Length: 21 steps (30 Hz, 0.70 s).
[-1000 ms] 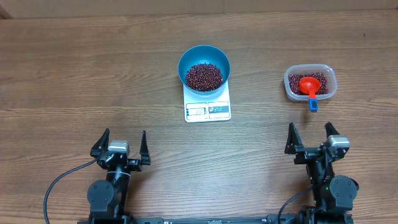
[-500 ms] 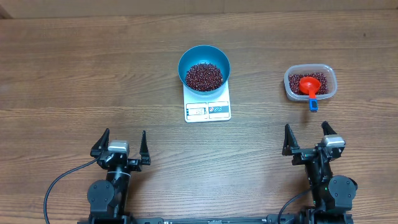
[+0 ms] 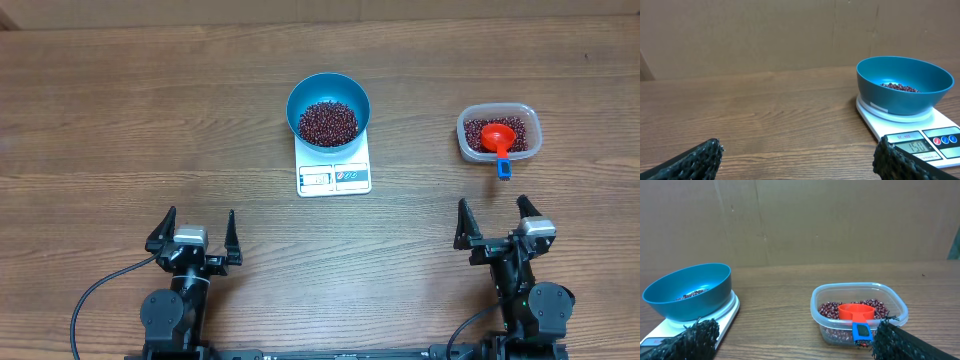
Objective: Scoop item into bowl and weigh 150g on scale
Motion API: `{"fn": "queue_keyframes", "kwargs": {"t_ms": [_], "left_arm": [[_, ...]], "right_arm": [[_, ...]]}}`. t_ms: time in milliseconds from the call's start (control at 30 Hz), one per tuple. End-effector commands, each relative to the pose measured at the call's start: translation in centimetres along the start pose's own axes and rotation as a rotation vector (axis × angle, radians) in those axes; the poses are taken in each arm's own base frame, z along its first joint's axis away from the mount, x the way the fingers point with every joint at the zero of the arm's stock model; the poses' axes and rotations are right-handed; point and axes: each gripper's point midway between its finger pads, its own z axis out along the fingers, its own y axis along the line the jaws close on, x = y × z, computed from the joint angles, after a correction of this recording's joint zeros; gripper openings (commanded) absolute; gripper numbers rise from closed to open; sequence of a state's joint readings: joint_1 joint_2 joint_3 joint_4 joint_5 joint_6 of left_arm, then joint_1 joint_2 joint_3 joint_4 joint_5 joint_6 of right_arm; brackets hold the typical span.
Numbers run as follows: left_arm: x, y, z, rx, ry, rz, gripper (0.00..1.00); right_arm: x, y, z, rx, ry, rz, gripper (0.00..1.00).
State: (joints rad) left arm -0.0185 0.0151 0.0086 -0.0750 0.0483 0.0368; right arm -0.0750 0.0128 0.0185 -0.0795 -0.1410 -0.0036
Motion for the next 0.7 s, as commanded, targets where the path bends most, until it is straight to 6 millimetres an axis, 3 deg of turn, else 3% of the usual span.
{"fn": "queue_keyframes", "kwargs": {"t_ms": [0, 667], "left_arm": [[0.0, 0.21, -0.04, -0.01, -0.005, 0.019, 0.99], [0.0, 0.21, -0.04, -0.01, -0.005, 0.019, 1.0]], "right_arm": [[0.13, 0.0, 0.01, 0.002, -0.006, 0.005, 1.0], [0.13, 0.0, 0.01, 0.002, -0.006, 0.005, 1.0]]}}
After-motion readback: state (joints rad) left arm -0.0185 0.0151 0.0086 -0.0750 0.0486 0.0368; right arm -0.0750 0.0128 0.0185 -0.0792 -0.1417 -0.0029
